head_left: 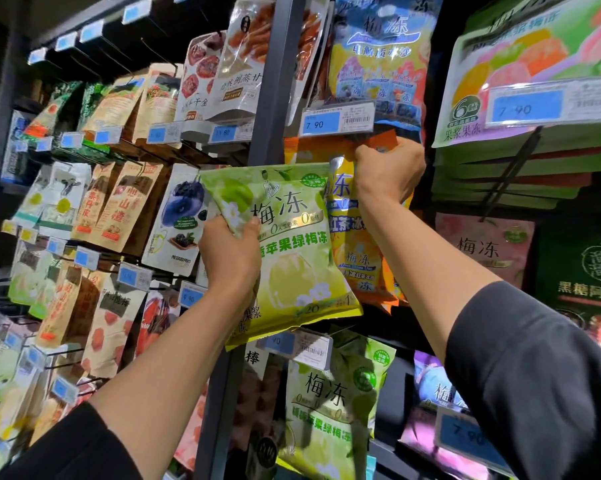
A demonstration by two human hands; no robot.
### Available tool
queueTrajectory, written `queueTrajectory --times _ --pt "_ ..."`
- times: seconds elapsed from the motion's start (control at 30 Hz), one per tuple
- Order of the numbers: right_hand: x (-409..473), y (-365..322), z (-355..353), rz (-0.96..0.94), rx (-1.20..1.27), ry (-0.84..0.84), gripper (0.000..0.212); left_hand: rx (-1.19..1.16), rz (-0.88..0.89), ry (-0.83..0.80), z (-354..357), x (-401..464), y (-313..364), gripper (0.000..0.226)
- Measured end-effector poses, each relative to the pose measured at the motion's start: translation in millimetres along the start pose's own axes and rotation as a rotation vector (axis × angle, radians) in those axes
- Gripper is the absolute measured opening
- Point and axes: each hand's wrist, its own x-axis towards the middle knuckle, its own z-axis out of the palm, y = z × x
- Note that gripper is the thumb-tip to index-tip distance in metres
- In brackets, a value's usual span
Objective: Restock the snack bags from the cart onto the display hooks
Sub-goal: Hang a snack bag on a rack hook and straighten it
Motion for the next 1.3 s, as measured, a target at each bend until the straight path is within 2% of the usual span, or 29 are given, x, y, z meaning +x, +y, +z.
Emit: queueTrajectory --times 0.13,0.27,0.37,0.47,0.5,0.6,0.67,0.73,0.77,0.8,0.83,0.9,0.93,1.0,1.03,1.07,1.1,1.13,1.17,1.2,1.3 --pt "5.9 15.0 3.1 0.073 0.05 0.018 0.036 0.003 -0.002 -0.011 4.6 4.4 -5.2 0.02" --pt "9.6 21.0 8.1 0.052 0.015 0.025 0.037 0.026 0.021 -0.007 8.8 5.9 -8.8 0.017" --pt "14.4 33.1 8.6 0.079 -0.069 0.035 0.029 0.037 0.036 0.0 9.1 4.2 -12.1 0.019" --pt "20.5 45.6 4.6 0.134 -0.168 -0.013 0.012 0.008 0.017 -0.045 7.3 0.8 -14.8 0.011" --pt "22.1 49.9 3.8 0.154 -0.198 -0.035 0.015 -0.01 -0.001 -0.063 5.8 -0.6 -15.2 0.008" --pt "20.8 59.8 0.1 0.182 -0.26 -0.028 0.047 -0.082 -0.056 -0.1 -1.7 -6.4 -15.8 0.011" --pt "8.5 61.0 -6.6 0.037 -0.209 0.119 0.051 -0.13 -0.082 -0.127 -8.3 -11.1 -16.6 0.007" --pt "-9.2 55.7 -16.2 -0.251 -0.084 0.27 0.04 -0.166 -0.097 -0.148 -16.4 -17.0 -17.6 0.013" --pt "-19.7 48.1 -21.7 -0.348 0.006 0.236 0.033 -0.178 -0.107 -0.156 -21.3 -20.7 -17.9 0.018" --pt "-29.5 40.8 -25.9 -0.368 0.081 0.112 0.029 -0.185 -0.124 -0.167 -26.1 -24.5 -18.3 0.021" --pt "-39.4 31.5 -29.9 -0.306 0.132 -0.063 0.028 -0.196 -0.142 -0.182 -31.1 -28.4 -18.9 0.019" --pt "-57.2 12.6 -37.0 -0.031 0.184 -0.469 0.032 -0.243 -0.198 -0.216 -42.4 -37.7 -22.2 0.007" --pt "-66.4 4.5 -41.3 0.102 0.213 -0.659 0.026 -0.266 -0.233 -0.229 -48.4 -43.5 -24.0 0.01" --pt "-84.2 -3.1 -49.2 0.265 0.249 -0.912 0.008 -0.274 -0.297 -0.254 -61.1 -57.2 -28.2 0.034" --pt "-93.3 -3.3 -52.6 0.298 0.262 -0.968 0.003 -0.268 -0.315 -0.27 -68.2 -64.3 -30.6 0.039" --pt "-102.6 -1.5 -56.0 0.322 0.272 -0.997 0.005 -0.264 -0.326 -0.28 -76.2 -70.3 -35.7 0.033" --pt "-111.6 3.0 -58.3 0.331 0.271 -1.003 0.009 -0.266 -0.341 -0.299 -84.6 -76.5 -42.5 0.016" --pt "-121.3 8.1 -60.2 0.339 0.27 -0.988 0.009 -0.279 -0.364 -0.322 -92.1 -83.7 -47.6 0.01" --pt "-130.9 14.6 -61.7 0.348 0.266 -0.962 0.008 -0.276 -0.39 -0.346 -99.3 -90.7 -52.8 0.024" --pt "-141.3 21.6 -63.7 0.37 0.265 -0.933 0.006 -0.281 -0.414 -0.367 -106.5 -98.0 -58.9 0.027" --pt "-171.0 48.3 -69.9 0.43 0.224 -0.845 0.004 -0.188 -0.389 -0.399 -124.2 -113.2 -84.7 0.008"
